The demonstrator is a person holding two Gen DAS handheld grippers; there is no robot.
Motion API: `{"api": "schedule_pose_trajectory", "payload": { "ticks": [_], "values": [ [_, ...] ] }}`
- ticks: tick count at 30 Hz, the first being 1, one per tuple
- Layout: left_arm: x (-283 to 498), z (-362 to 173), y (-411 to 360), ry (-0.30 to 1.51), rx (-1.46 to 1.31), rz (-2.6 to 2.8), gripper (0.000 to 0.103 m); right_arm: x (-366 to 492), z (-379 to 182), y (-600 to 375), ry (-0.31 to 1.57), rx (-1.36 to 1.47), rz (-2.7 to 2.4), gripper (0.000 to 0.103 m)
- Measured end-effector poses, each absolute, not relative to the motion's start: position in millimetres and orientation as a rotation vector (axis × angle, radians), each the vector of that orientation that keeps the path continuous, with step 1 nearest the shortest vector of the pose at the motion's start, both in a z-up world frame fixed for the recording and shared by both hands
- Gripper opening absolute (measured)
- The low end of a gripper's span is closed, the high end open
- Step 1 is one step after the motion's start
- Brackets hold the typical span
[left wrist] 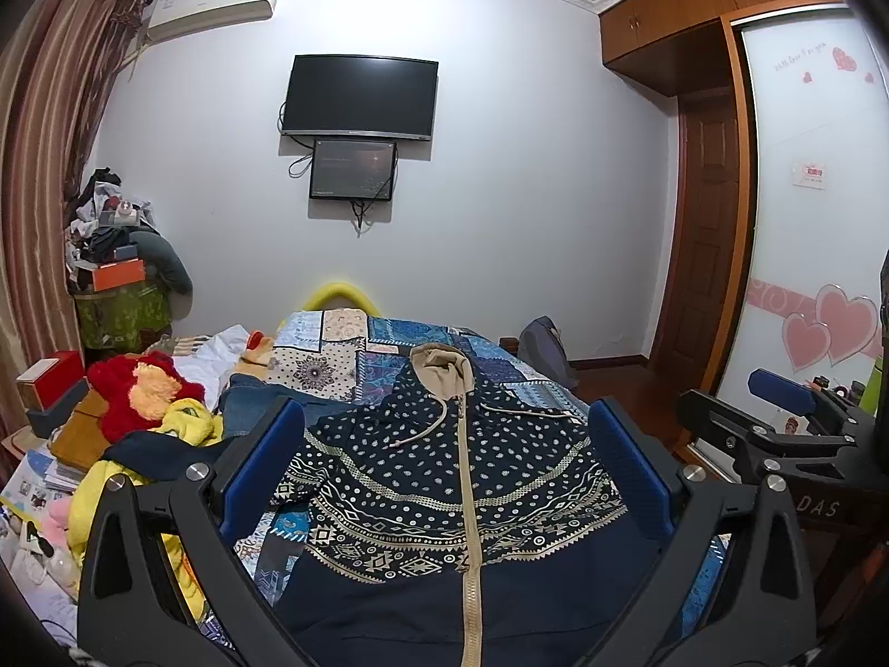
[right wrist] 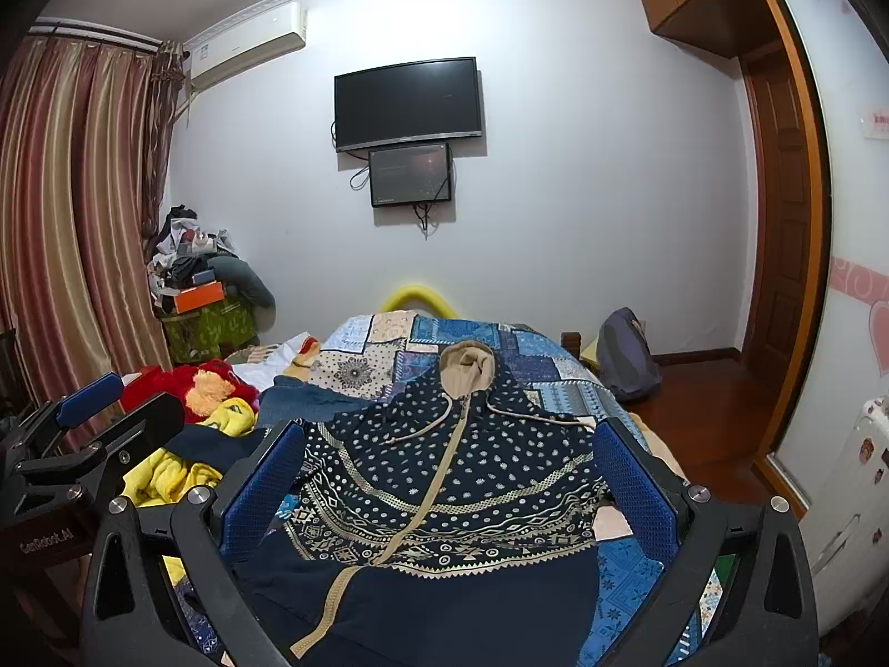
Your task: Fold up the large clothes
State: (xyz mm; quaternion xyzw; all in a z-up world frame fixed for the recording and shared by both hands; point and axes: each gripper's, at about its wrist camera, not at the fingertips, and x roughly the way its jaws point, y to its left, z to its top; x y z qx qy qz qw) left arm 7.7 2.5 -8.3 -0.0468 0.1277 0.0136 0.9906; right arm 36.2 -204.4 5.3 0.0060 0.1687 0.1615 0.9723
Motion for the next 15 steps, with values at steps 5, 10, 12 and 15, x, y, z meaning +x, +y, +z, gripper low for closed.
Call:
{"api": "schedule_pose_trajectory", "payload": {
  "ticks": [5, 10, 12, 15],
  "values": [
    [8.2, -9.7, 5.2, 0.261, -0.106, 0.032, 0.103, 36.3, 4.4, -204.2, 0.341, 0.012, 0.326, 0.103],
    [9.0, -9.6, 9.1, 0.263, -0.115, 0.043, 0.103, 35.8, 6.7, -202.2, 0.337, 0.006, 0.327, 0.103],
    [9.5, -10.5, 9.5, 0.267, -0.117, 0.043, 0.103, 35.7, 6.6, -202.0, 0.337, 0.007, 0.328, 0.103],
    [11.0, -12.0, 9.2, 0.277, -0.113, 0.042, 0.103, 35.5, 6.9, -202.0, 0.337, 0.007, 0.327, 0.103]
  ]
}}
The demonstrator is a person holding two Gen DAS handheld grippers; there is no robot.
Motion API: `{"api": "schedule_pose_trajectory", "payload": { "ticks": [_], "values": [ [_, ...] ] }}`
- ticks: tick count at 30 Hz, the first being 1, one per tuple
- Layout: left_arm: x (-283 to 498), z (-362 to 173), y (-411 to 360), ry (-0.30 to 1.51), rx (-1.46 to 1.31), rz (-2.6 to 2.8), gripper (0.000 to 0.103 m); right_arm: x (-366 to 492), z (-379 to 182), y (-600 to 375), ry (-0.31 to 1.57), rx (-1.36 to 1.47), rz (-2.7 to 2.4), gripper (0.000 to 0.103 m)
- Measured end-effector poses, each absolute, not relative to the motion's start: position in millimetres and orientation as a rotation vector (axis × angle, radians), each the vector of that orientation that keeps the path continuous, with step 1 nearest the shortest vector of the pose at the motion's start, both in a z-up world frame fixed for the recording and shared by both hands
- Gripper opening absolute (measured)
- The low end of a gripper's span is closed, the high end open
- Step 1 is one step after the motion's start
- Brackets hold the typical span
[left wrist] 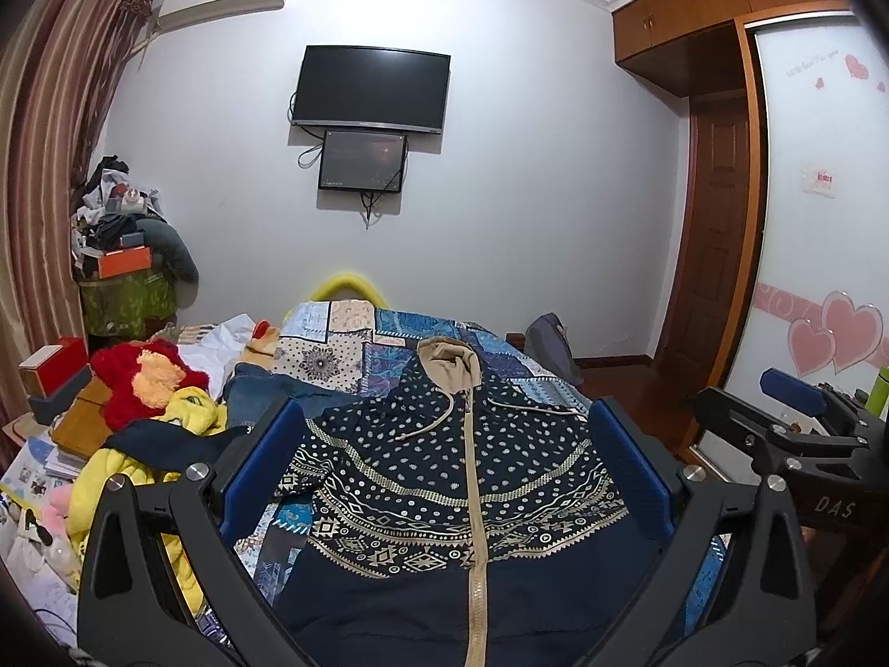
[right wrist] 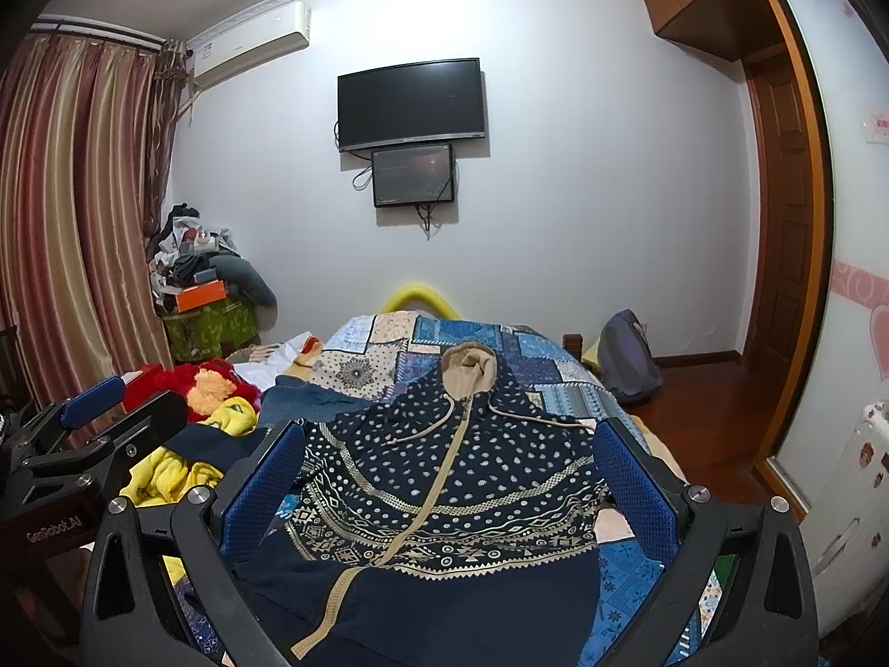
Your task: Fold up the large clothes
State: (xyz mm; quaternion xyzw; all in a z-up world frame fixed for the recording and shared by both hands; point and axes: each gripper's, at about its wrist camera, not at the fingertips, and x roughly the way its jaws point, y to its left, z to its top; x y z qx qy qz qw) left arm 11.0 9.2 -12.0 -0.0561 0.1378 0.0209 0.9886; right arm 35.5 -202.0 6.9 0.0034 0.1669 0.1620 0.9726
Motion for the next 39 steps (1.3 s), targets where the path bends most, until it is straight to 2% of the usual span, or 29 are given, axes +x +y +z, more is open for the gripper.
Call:
{"api": "schedule_pose_trajectory", "payload": {
  "ticks": [39],
  "values": [
    [18, -9, -5, 0.263, -0.065, 0.030, 0.103, 42, 9, -207, 0.346, 0.015, 0.310, 0.103]
  ]
}}
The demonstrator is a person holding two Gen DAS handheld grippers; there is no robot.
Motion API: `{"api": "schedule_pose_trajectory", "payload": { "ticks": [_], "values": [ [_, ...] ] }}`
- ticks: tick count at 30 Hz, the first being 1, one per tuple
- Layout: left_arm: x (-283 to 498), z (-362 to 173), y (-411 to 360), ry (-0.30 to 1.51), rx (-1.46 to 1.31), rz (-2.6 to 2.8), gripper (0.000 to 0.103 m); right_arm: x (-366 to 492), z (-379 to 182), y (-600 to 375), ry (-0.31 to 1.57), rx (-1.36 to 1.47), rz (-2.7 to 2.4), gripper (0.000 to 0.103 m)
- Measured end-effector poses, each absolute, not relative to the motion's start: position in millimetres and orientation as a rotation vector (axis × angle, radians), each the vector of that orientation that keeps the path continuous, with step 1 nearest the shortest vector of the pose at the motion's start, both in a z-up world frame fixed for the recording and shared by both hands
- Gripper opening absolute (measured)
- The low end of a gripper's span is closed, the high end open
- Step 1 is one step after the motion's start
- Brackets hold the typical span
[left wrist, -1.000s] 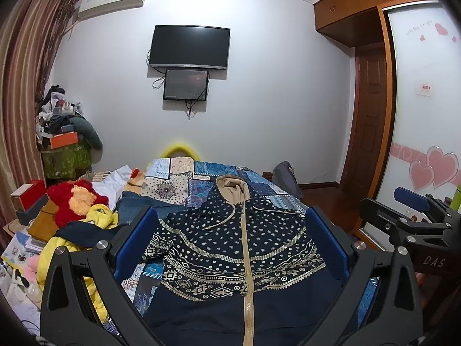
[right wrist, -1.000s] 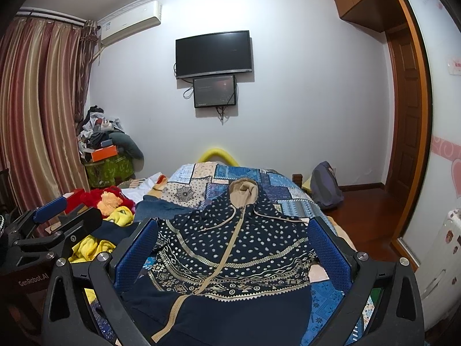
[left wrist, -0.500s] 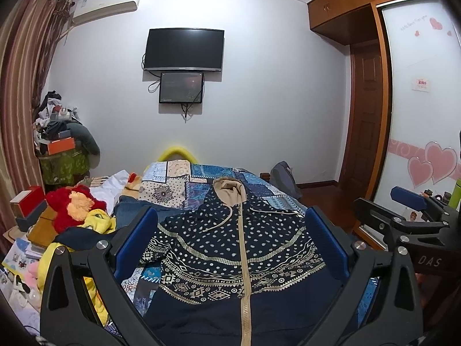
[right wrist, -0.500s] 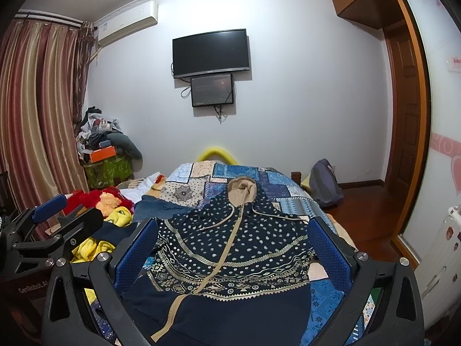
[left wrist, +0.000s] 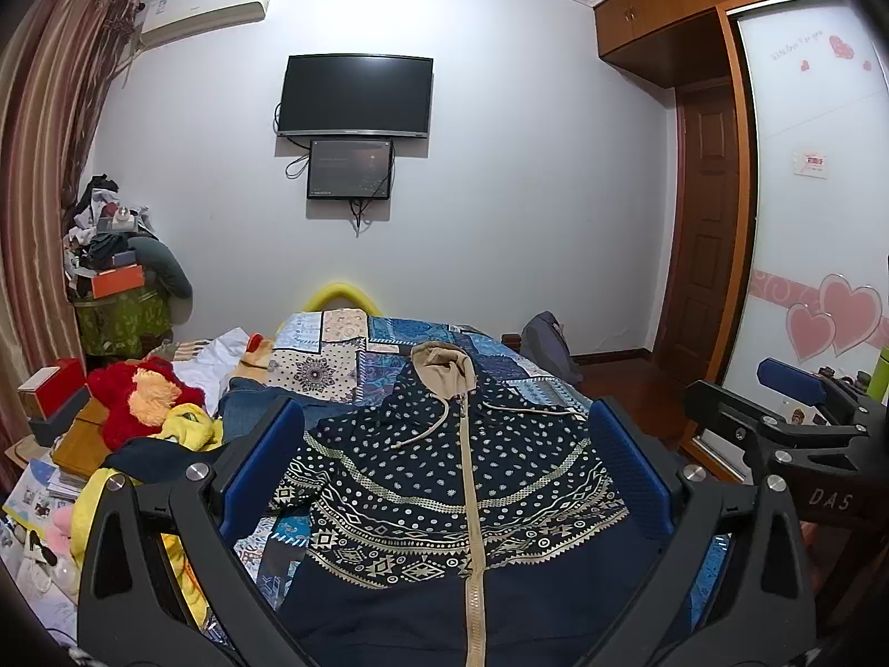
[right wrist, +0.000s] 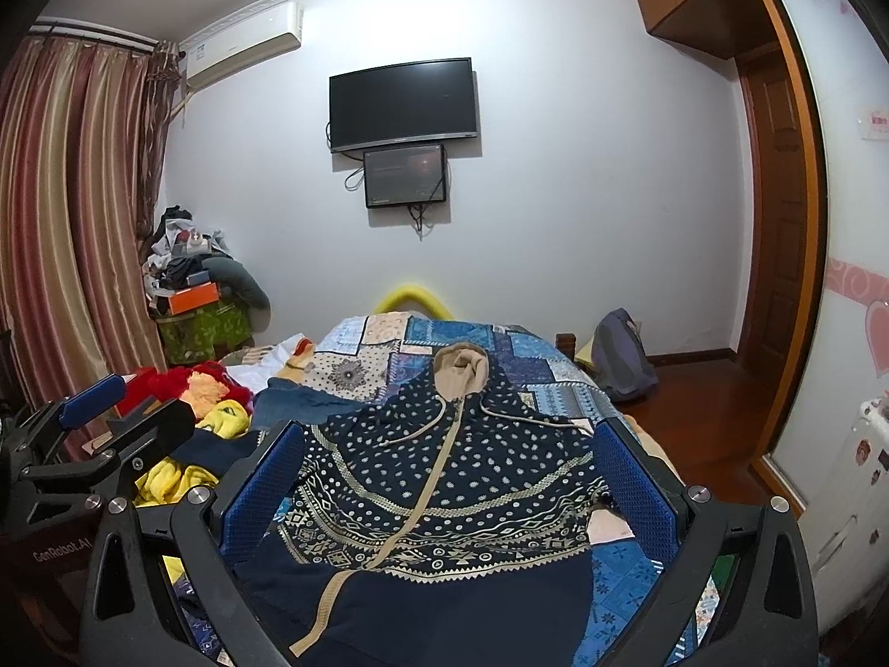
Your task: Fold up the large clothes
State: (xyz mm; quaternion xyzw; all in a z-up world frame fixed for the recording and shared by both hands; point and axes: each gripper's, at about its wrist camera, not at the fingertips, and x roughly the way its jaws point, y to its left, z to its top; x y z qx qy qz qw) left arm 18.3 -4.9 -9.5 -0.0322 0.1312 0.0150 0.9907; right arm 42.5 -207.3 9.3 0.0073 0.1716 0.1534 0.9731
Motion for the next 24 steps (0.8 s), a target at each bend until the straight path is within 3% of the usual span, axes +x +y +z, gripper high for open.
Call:
{"api": "schedule_pose_trajectory", "payload": {
  "ticks": [12, 24],
  "values": [
    [51, -30, 24, 0.295, -0.092, 0.071, 0.103, 82, -6, -201, 0.423, -0.025, 0.268, 0.103],
    [140, -84, 121, 0.390, -0.137, 0.267, 0.103, 195, -65, -150, 0.581, -0.123, 0.266, 0.103]
  ]
}}
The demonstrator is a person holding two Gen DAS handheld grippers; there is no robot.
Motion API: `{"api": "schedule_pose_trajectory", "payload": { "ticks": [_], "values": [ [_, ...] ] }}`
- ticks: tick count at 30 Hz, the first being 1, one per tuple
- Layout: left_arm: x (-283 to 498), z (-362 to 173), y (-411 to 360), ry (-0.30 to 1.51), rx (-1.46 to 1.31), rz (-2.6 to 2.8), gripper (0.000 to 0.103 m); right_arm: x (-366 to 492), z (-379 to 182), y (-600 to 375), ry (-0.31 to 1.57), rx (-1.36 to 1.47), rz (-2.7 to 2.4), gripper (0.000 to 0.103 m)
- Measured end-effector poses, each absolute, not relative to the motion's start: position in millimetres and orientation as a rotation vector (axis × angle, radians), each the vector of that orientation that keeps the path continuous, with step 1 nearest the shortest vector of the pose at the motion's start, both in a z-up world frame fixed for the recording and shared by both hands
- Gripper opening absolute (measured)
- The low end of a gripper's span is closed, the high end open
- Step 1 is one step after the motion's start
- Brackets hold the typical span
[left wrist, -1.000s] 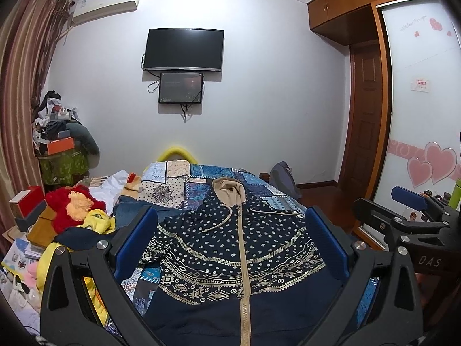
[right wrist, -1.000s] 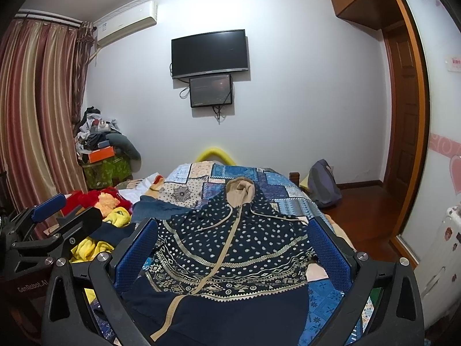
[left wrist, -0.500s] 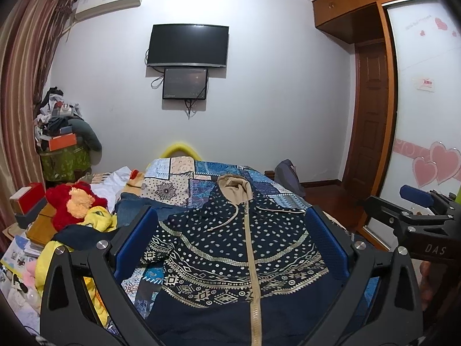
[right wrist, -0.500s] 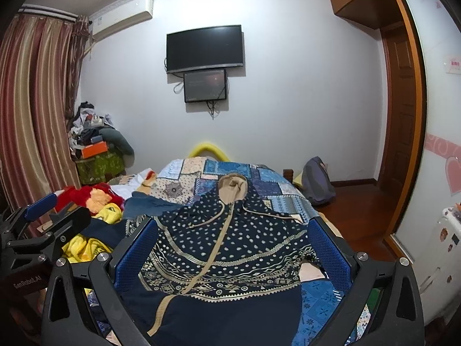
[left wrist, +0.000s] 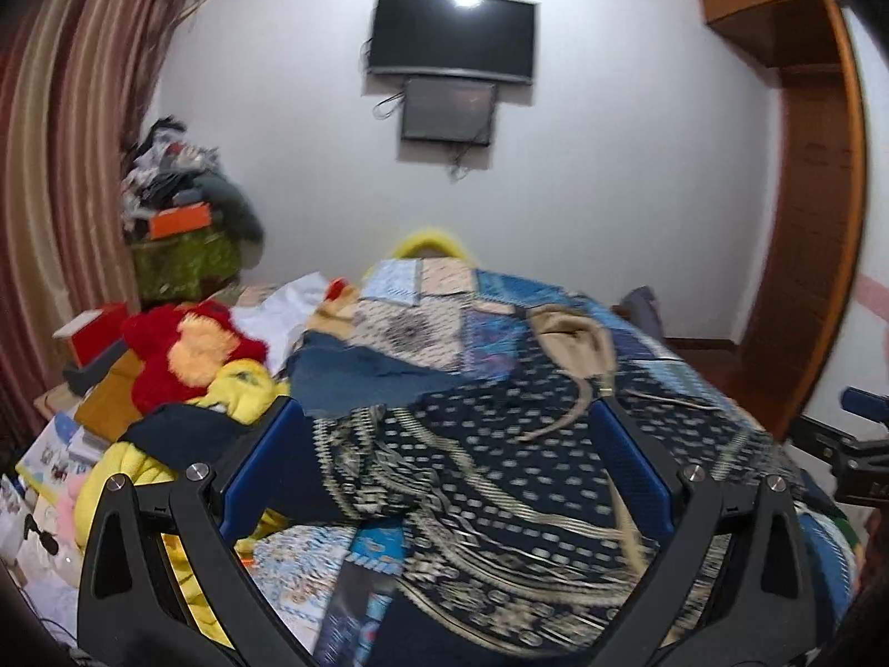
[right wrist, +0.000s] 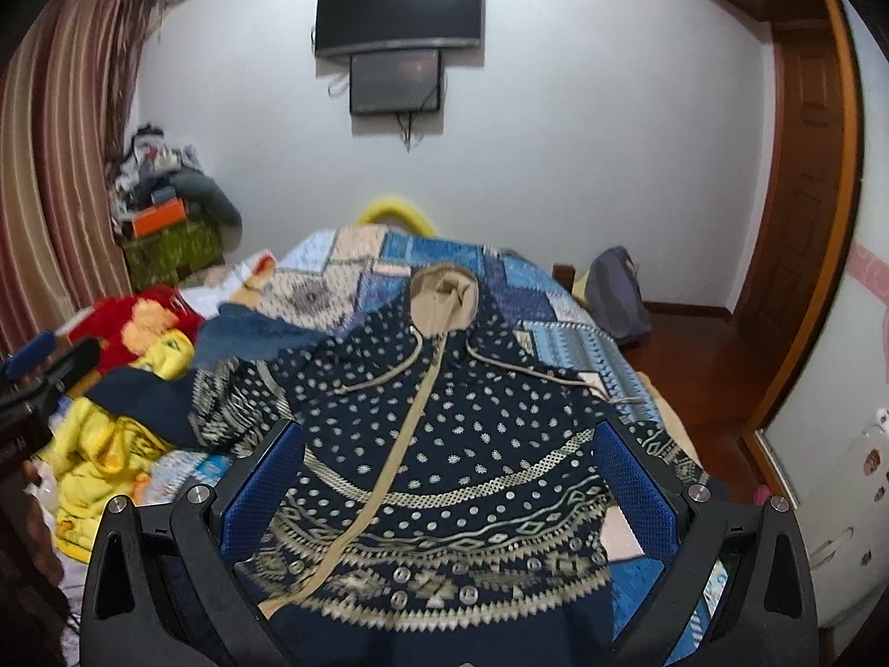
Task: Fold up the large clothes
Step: 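Grasp the plain navy sleeve of the hoodie with the left tool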
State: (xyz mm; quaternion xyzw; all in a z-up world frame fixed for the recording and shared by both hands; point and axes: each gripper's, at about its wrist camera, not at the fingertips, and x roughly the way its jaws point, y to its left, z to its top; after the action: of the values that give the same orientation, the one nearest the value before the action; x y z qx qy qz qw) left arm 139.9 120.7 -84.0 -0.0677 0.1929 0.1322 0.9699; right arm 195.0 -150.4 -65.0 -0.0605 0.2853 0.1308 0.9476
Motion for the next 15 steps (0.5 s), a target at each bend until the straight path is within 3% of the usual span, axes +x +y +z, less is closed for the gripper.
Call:
{"api": "schedule_pose_trajectory", "payload": {
  "ticks": [10, 15],
  "values": [
    [199, -172, 216, 0.600, -0.159, 0.374, 0.103, 291, -140, -106, 0.796, -0.154, 0.399, 0.103],
    [209, -222, 271, 0.728, -0.307, 0.401, 0.103, 334, -186, -84, 0.942, -0.179, 0.440, 0.103]
  ]
}}
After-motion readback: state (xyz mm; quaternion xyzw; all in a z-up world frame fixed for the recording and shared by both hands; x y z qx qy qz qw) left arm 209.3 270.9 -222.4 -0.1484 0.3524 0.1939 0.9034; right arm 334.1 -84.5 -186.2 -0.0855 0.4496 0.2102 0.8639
